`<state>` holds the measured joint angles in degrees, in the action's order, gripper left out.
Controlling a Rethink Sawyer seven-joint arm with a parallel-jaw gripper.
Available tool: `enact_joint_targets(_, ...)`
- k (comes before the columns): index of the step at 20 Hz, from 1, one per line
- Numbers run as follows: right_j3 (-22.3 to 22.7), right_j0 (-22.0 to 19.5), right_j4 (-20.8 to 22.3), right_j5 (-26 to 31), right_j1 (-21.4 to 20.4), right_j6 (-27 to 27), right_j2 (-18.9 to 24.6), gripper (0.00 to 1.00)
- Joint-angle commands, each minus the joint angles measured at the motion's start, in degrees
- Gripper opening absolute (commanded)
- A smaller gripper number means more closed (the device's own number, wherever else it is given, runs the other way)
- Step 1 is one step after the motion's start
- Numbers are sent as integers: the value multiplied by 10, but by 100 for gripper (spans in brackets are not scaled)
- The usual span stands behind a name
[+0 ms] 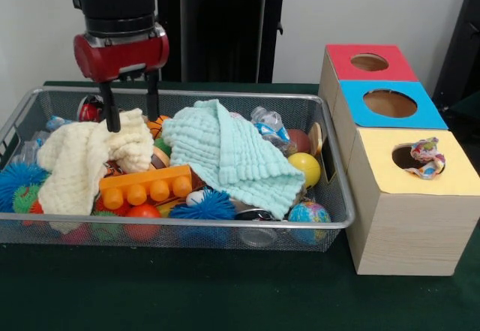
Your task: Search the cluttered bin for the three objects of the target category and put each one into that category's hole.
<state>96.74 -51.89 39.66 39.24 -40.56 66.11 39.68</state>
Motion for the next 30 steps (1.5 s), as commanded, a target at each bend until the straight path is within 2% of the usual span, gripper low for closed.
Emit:
enact_joint_targets(1, -31, 21, 68, 107, 17, -99, -55, 100)
enact_joint_targets(9, -43, 35, 108, 124, 10, -96, -80, 100)
enact_joint_targets(17, -51, 33, 128, 86, 43, -80, -83, 100)
enact_joint_targets(30, -55, 16, 108, 22, 102, -79, -43, 100)
